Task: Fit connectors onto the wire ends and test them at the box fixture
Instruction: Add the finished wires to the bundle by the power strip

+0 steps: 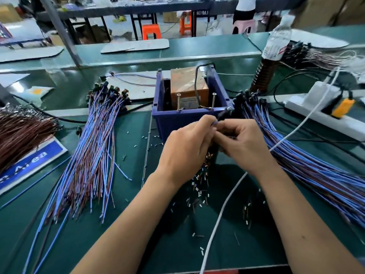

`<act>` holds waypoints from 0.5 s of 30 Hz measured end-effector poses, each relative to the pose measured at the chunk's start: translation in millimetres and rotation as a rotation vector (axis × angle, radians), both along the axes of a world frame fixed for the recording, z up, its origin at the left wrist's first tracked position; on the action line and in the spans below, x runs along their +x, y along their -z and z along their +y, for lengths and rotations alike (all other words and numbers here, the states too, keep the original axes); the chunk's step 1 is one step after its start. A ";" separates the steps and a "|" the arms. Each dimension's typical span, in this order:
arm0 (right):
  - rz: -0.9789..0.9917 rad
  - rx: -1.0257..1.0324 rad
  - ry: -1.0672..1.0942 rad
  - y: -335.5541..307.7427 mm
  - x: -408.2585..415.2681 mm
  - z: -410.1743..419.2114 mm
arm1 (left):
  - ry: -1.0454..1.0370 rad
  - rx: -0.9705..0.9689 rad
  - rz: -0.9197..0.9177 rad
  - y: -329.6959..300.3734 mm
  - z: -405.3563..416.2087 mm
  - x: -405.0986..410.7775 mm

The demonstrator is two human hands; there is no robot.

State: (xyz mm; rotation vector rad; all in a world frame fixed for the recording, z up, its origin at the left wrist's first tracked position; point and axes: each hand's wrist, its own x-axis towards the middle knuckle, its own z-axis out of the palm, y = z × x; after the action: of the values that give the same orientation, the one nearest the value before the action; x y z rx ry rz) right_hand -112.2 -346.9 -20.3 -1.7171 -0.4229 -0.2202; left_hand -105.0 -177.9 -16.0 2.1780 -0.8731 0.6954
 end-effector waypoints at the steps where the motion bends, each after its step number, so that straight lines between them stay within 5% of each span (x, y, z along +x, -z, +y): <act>1: 0.021 -0.006 0.004 1.5 0.9 -0.3 | -0.004 -0.014 0.021 1.5 2.7 0.8; 11: 0.197 0.319 0.160 11.4 7.1 -7.6 | -0.190 -0.037 0.019 7.8 10.8 7.8; 15: 0.199 0.248 0.110 12.4 5.6 -3.3 | -0.118 -0.099 0.090 15.2 11.9 11.3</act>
State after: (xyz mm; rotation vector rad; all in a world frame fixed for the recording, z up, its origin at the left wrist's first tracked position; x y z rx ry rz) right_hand -106.6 -350.2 -32.8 -1.5024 -0.1469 -0.1713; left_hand -93.7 -165.9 -31.2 2.1673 -0.6554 0.6771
